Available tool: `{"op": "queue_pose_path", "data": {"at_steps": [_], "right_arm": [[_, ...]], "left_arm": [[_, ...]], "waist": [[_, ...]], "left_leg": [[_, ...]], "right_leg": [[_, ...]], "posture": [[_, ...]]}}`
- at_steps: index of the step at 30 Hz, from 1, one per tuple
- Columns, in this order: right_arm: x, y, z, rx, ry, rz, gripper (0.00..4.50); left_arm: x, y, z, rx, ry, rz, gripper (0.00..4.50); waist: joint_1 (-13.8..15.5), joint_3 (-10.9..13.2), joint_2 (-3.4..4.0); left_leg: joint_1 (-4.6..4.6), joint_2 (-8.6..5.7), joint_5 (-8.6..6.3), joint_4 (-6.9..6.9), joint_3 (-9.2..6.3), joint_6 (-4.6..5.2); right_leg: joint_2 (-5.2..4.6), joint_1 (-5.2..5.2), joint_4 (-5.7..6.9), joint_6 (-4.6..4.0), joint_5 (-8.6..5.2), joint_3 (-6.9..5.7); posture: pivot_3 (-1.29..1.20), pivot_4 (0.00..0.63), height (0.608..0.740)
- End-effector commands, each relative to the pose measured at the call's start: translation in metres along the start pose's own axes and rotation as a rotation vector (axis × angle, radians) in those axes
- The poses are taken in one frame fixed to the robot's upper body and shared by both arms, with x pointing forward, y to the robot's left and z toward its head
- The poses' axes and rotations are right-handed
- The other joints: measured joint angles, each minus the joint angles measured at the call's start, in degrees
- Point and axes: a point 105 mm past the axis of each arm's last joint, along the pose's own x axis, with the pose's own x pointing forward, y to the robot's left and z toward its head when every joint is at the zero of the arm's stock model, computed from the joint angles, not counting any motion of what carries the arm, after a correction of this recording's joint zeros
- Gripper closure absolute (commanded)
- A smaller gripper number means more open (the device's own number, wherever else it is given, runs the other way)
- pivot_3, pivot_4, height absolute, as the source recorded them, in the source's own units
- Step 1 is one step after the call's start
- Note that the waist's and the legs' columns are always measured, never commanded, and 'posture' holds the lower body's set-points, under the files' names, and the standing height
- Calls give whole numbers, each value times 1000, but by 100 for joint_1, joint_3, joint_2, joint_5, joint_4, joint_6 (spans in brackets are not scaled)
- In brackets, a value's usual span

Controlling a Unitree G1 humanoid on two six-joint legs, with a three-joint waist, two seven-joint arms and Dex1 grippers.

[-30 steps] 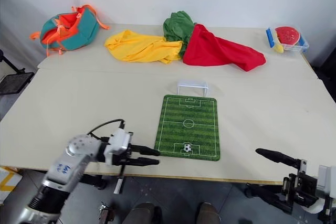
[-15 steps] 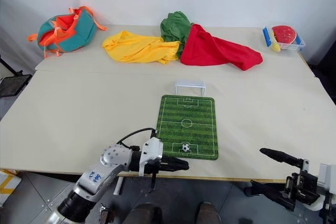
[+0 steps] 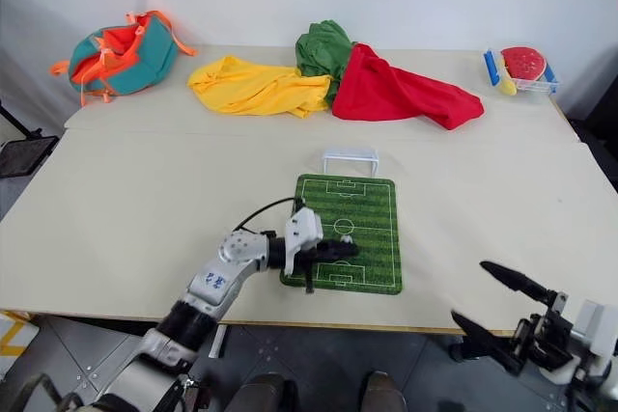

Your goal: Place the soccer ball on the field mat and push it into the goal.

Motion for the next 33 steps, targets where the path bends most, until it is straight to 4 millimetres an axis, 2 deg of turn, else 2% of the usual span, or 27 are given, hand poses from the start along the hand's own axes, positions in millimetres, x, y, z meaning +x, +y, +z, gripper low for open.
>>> {"op": "queue_pose_path", "data": {"at_steps": [1, 3, 5, 10, 12, 15, 18, 22, 24, 29, 33], "right_arm": [[6, -10, 8, -86, -34, -110, 0], [11, -11, 7, -103, -53, -148, 0], [17, -9, 6, -110, -69, -158, 0], [22, -9, 4, -114, -76, -141, 0], [24, -11, 4, -108, -77, -121, 0], [25, -15, 4, -98, -77, -94, 0], [28, -18, 5, -93, -76, -40, 0], [31, -29, 10, -120, -70, 42, 0], [34, -29, 13, -126, -49, 127, 0], [39, -26, 19, -119, 12, 296, 0], [47, -29, 26, -119, 18, 328, 0]], "left_arm": [[0, 19, 15, 55, -80, 93, 4440], [-6, 18, 21, 61, -127, 78, 4440], [-21, 17, 30, 102, -170, 60, 4440], [-77, 34, 62, 182, -304, 163, 4440], [-109, 51, 75, 221, -314, 243, 4440], [-142, 68, 82, 249, -257, 321, 4440], [-171, 67, 71, 247, -145, 314, 4440], [-214, 58, 34, 156, 43, 351, 4440], [-231, 45, 13, 122, 139, 353, 4440], [-246, 26, -9, 110, 241, 350, 4440], [-245, 20, -9, 78, 207, 359, 4440]], "waist": [[-5, 0, 0], [-19, 0, 0], [-35, 0, 1], [-27, 0, 2], [-25, 0, 2], [-24, 0, 2], [-39, 0, 3], [-95, 1, 4], [-121, 2, 5], [-63, 4, 2], [-24, 4, 2]], "left_leg": [[-1, 0, 0, 0, -1, 0], [-1, 1, 0, -5, 0, -1], [-4, 1, 1, -9, 2, -1], [-6, 4, 1, -6, 2, -2], [-6, 4, 1, 0, 0, -1], [-3, 4, 1, 1, -2, -1], [-3, 3, 1, -1, -1, -1], [1, 5, 0, -8, 2, 0], [0, 7, 0, -10, 1, 0], [-1, 10, 0, -11, -1, 0], [-2, 11, -1, -11, -2, 0]], "right_leg": [[1, -1, -1, 0, 0, 0], [1, -4, -1, 0, 0, 0], [2, -9, -2, 0, 0, 0], [2, -11, -1, 0, 0, 0], [2, -5, 1, 0, 0, 0], [2, -5, 4, 0, 0, 0], [2, -6, 5, 0, 0, -1], [2, -6, 2, 0, 0, 0], [2, -8, 2, -1, 0, 1], [1, -7, 0, -3, -1, -2], [1, -7, 0, -3, -1, -2]], "posture": [[0, 150, 740], [0, 150, 740], [0, 150, 740], [0, 150, 740], [0, 150, 740], [0, 150, 740], [0, 150, 740], [0, 150, 740], [0, 150, 740], [0, 150, 740], [0, 150, 740]]}}
